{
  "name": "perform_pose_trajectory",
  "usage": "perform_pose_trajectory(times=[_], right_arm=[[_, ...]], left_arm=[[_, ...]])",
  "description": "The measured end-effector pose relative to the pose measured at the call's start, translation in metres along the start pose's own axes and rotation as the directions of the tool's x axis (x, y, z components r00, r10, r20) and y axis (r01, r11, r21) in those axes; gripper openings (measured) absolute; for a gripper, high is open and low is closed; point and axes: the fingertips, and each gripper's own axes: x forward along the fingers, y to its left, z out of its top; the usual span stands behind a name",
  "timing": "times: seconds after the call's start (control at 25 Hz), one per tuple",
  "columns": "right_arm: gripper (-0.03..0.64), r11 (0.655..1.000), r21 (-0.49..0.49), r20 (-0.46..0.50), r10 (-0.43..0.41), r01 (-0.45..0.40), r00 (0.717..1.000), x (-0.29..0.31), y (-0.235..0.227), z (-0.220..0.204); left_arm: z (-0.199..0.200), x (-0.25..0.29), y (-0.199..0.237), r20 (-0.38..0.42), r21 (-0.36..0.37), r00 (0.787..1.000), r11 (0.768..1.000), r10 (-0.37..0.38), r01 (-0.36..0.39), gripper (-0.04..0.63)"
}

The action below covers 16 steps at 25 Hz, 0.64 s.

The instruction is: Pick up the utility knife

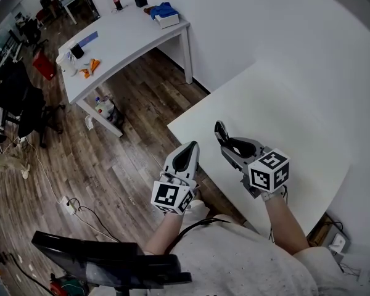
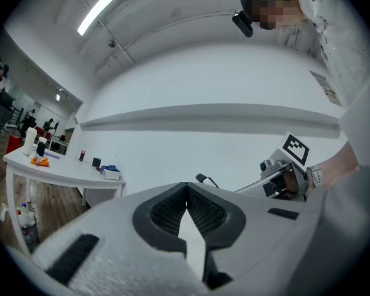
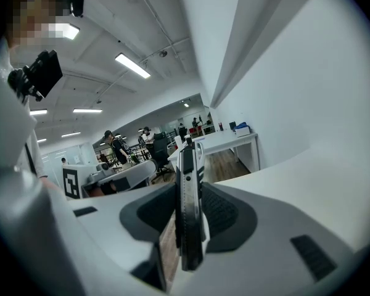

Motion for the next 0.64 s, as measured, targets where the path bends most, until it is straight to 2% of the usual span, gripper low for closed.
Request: perform_pose_trajectory(times=[0.64], right_arm=[[0.133,1.0,0.016,0.011,0.003,-0.003,1.0,-0.002,0.011,-0.001]], left_arm=[[0.003,-0.014,0.001,-0.001,-0.002,1.0,1.0,0.017,-0.017,0.008]])
